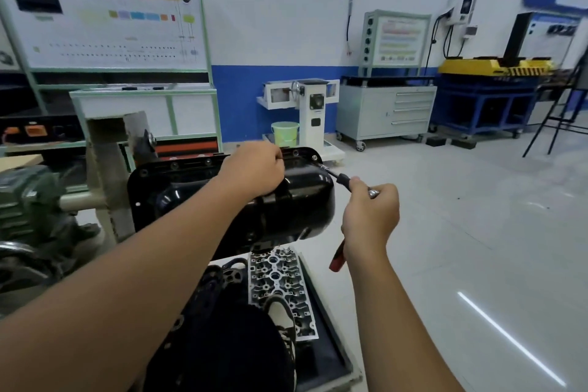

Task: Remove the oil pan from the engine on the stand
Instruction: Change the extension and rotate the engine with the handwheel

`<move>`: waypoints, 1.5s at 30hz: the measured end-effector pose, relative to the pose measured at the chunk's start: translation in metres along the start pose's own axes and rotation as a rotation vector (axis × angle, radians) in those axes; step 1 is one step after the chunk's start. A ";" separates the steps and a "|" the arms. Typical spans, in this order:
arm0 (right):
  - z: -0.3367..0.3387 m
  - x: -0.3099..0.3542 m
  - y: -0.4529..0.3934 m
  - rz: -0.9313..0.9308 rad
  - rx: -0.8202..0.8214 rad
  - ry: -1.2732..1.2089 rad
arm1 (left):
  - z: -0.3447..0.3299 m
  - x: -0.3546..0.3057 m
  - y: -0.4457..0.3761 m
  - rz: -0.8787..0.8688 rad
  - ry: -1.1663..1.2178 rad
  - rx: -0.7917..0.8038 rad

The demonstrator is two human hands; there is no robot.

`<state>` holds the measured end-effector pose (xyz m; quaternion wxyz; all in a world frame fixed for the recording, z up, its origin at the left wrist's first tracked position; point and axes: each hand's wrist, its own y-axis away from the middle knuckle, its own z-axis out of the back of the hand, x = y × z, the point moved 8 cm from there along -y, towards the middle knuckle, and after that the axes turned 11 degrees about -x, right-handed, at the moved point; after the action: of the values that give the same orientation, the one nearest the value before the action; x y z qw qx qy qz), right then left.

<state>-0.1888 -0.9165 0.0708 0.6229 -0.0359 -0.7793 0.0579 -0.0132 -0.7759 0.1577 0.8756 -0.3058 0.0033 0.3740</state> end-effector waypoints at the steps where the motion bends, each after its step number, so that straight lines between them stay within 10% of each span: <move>1: -0.001 -0.001 -0.002 0.001 -0.001 -0.005 | -0.004 -0.003 -0.004 -0.022 -0.015 0.044; 9: 0.001 -0.009 -0.004 0.040 -0.007 -0.038 | -0.012 -0.020 -0.039 -0.133 -0.212 -0.086; 23: -0.008 0.009 -0.024 0.158 0.143 0.179 | -0.056 -0.042 -0.068 -0.250 -0.017 0.235; 30: -0.030 0.048 0.003 0.828 0.258 0.639 | -0.059 -0.052 -0.069 -0.289 0.104 0.168; 38: -0.036 0.070 -0.007 1.062 0.442 0.674 | -0.049 -0.059 -0.064 -0.341 0.155 0.130; 42: -0.031 0.074 0.013 1.628 0.461 0.883 | -0.045 -0.068 -0.054 -0.357 0.279 0.156; 45: -0.033 0.080 -0.006 1.527 0.551 0.851 | -0.043 -0.067 -0.049 -0.327 0.353 0.157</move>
<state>-0.1744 -0.9106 0.1562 0.6364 -0.4097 -0.2075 0.6197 -0.0196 -0.8692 0.1645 0.9313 -0.2938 0.1357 0.1670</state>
